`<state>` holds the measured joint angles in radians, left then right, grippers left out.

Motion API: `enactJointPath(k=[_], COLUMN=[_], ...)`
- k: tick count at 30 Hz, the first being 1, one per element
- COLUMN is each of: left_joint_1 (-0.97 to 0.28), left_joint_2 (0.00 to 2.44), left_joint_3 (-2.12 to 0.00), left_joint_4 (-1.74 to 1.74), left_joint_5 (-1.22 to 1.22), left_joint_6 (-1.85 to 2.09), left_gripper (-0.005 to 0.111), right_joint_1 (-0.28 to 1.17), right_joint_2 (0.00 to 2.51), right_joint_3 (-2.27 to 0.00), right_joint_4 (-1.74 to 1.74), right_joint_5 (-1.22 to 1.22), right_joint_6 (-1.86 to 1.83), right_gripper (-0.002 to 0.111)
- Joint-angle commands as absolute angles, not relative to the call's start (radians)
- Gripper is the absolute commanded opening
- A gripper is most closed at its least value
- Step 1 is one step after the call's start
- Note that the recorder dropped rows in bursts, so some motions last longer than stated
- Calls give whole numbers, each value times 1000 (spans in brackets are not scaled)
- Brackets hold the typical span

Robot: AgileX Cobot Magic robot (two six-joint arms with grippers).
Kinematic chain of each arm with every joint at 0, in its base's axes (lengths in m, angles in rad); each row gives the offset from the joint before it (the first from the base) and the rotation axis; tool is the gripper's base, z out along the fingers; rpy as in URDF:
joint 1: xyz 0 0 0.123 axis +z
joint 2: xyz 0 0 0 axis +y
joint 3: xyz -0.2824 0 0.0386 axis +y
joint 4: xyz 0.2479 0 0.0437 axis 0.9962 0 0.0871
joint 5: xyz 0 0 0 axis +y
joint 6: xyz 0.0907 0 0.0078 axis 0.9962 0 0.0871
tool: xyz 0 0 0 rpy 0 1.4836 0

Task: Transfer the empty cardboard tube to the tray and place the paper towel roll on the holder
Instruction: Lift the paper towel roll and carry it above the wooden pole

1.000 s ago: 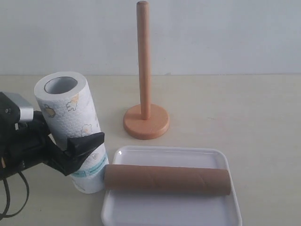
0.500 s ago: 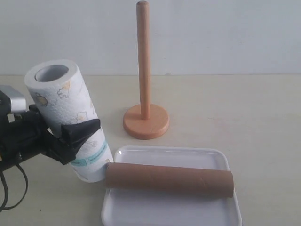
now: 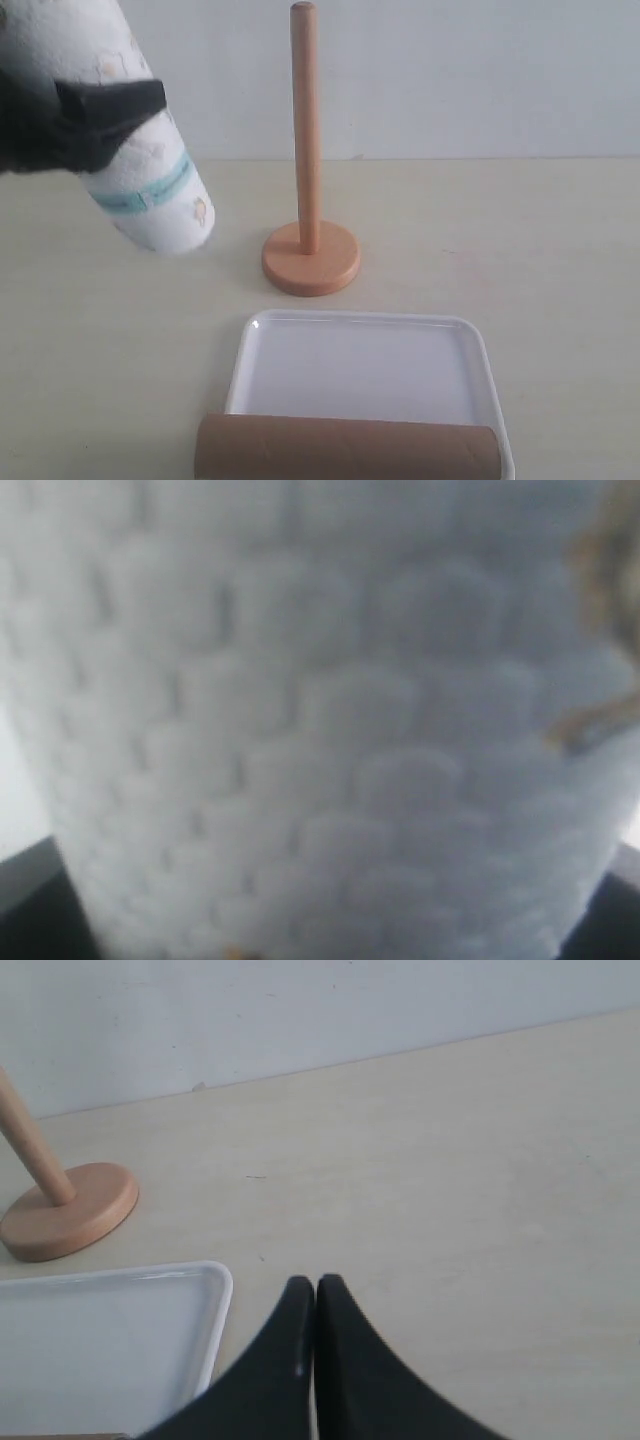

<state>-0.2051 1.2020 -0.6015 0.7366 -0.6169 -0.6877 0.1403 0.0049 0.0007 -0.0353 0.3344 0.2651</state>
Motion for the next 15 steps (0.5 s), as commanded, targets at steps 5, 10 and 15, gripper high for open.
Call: enactJointPath(k=[5, 10, 15], left_joint_1=[-208, -208, -208], left_joint_2=[1169, 1264, 1341], left_joint_3=[-921, -1081, -1150], left_joint_4=[897, 886, 906], left_joint_5=[-653, -653, -704], left_joint_6=[-995, -1044, -1059], left_gripper=[4, 4, 4], right_joint_1=[139, 139, 139], right_joint_2=[0, 0, 0], right_joint_3=[0, 0, 0], right_joint_4=[-36, -36, -36], right_joint_5=[326, 326, 326], right_joint_6=[263, 261, 263], right_gripper=[0, 0, 0])
